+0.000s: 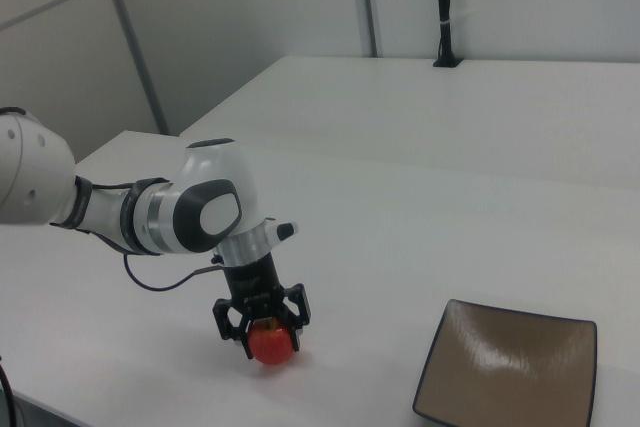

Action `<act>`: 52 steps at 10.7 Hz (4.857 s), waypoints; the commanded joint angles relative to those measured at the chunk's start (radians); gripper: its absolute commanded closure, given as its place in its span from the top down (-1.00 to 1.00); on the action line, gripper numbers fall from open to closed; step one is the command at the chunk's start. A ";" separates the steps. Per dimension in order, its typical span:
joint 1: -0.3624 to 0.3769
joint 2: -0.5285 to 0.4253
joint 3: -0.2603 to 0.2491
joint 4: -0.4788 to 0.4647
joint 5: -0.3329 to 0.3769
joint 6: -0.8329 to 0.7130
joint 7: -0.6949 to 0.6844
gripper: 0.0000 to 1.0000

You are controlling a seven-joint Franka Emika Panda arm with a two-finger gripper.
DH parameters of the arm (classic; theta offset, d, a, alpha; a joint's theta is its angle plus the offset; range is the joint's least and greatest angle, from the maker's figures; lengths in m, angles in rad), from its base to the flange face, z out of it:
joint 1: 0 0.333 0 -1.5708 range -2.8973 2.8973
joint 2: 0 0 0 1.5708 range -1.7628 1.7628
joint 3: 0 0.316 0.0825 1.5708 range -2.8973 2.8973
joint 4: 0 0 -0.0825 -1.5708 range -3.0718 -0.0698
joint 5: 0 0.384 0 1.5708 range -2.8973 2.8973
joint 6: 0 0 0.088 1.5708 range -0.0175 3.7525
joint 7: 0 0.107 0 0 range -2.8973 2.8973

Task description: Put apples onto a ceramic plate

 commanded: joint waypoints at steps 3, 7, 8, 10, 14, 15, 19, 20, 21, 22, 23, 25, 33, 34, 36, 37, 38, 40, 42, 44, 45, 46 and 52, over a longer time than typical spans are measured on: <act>-0.005 -0.124 0.004 0.090 0.024 -0.191 0.003 -0.53; -0.007 -0.118 0.002 0.363 0.164 -0.456 -0.009 -0.51; -0.007 -0.116 0.002 0.426 0.173 -0.507 -0.009 -0.50; -0.010 -0.112 -0.002 0.540 0.224 -0.579 -0.011 -0.47; -0.033 -0.110 -0.011 0.594 0.247 -0.586 -0.022 -0.42; -0.042 -0.090 -0.011 0.632 0.235 -0.583 -0.058 -0.42; -0.169 0.048 -0.072 0.758 0.226 -0.569 -0.293 -0.39; -0.195 0.084 -0.103 0.773 0.226 -0.540 -0.351 -0.38; -0.220 0.120 -0.126 0.775 0.226 -0.491 -0.377 -0.38; -0.252 0.157 -0.134 0.773 0.224 -0.427 -0.408 -0.38; -0.278 0.198 -0.137 0.773 0.224 -0.365 -0.445 -0.38; -0.316 0.281 -0.166 0.772 0.223 -0.262 -0.506 -0.38; -0.366 0.436 -0.166 0.688 0.153 -0.043 -0.525 -0.35; -0.370 0.436 -0.166 0.680 0.144 -0.041 -0.525 -0.30; -0.375 0.442 -0.166 0.660 0.140 -0.041 -0.523 -0.02; -0.375 0.444 -0.166 0.655 0.132 -0.041 -0.522 0.23; -0.375 0.444 -0.166 0.651 0.114 -0.041 -0.519 0.69; -0.375 0.442 -0.166 0.651 0.115 -0.043 -0.513 1.00; -0.367 0.401 -0.166 0.657 0.127 -0.058 -0.462 1.00; -0.347 0.334 -0.157 0.674 0.133 -0.102 -0.328 1.00; -0.324 0.295 -0.156 0.692 0.143 -0.142 -0.266 1.00; -0.297 0.245 -0.156 0.700 0.156 -0.171 -0.205 1.00; -0.062 -0.018 -0.149 0.720 0.310 -0.439 0.289 1.00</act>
